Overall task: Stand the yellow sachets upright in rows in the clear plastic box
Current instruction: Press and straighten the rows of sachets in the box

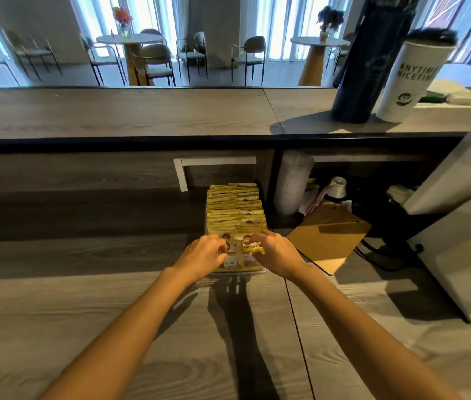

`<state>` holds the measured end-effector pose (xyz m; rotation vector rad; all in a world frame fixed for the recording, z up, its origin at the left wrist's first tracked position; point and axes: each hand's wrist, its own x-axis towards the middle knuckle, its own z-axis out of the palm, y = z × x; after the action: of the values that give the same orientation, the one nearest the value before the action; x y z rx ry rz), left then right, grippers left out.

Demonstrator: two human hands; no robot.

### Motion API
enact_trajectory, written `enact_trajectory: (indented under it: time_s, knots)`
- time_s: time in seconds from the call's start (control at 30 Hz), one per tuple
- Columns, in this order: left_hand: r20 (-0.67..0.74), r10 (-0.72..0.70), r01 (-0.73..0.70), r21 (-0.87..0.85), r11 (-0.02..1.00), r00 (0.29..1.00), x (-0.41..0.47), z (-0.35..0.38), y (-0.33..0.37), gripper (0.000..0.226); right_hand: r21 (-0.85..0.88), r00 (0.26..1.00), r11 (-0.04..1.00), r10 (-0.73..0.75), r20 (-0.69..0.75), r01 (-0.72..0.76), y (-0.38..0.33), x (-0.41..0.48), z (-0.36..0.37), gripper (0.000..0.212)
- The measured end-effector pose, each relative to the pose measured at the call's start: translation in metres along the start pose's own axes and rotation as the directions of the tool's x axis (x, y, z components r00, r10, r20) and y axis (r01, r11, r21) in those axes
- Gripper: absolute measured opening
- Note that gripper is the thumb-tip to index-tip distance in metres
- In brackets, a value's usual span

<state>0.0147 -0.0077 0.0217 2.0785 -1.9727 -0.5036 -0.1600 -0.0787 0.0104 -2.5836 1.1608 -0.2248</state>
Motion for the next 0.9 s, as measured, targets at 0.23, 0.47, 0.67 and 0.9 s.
enact_trajectory:
  time_s: [0.23, 0.47, 0.67, 0.9]
  knots:
    - [-0.012, -0.021, 0.02, -0.04, 0.999, 1.0, -0.002, -0.003, 0.002, 0.026, 0.008, 0.998, 1.0, 0.019, 0.065, -0.02, -0.005, 0.0, 0.0, 0.039]
    - [0.146, -0.064, 0.059, 0.036, 0.998, 0.987, 0.002, 0.006, -0.003, 0.042, -0.11, 0.988, 0.994, 0.012, 0.155, 0.005, -0.003, 0.002, 0.011, 0.045]
    - [-0.12, -0.181, 0.175, -0.06, 0.983, 0.976, 0.013, 0.004, -0.001, 0.037, -0.01, 0.972, 0.99, 0.141, 0.189, -0.141, -0.013, 0.012, 0.007, 0.03]
    - [-0.077, -0.355, 0.348, -0.092, 0.933, 0.932, 0.022, 0.014, -0.01, 0.026, 0.135, 0.924, 0.919, 0.351, 0.155, -0.371, -0.019, 0.026, 0.014, 0.029]
